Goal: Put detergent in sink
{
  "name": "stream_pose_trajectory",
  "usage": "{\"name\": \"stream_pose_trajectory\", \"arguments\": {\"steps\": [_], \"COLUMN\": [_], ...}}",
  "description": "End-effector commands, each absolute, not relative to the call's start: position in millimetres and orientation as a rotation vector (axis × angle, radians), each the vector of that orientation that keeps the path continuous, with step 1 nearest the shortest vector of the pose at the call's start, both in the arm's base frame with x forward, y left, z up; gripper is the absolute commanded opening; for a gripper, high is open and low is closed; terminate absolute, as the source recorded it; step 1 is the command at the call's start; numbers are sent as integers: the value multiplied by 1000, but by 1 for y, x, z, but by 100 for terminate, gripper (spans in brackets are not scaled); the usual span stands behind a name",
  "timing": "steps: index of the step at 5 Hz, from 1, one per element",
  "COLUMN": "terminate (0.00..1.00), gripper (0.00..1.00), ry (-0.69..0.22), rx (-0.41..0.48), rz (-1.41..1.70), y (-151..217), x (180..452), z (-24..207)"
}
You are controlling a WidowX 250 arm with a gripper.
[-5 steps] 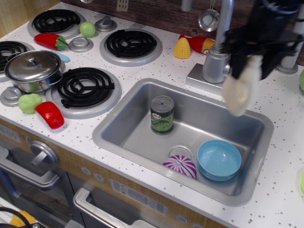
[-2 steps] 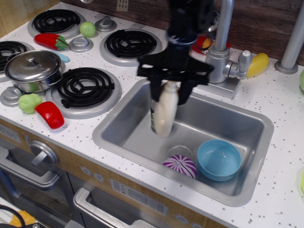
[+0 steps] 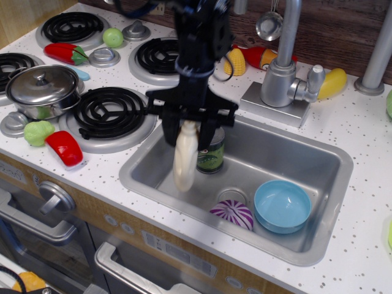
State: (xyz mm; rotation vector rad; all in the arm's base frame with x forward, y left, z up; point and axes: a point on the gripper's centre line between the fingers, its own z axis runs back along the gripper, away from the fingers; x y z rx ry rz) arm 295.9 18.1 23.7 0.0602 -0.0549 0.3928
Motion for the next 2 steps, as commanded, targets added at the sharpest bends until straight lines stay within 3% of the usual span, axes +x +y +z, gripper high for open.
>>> {"name": "stream_pose_trajectory", "arguments": {"steps": [1,2], "terminate": [0,100], "gripper": [0,100], "ry": [-95,-116], "rx": [-6,-65], "rz": [379,422], "y": [25,18], "x": [304,303], "z": [6,-3]}}
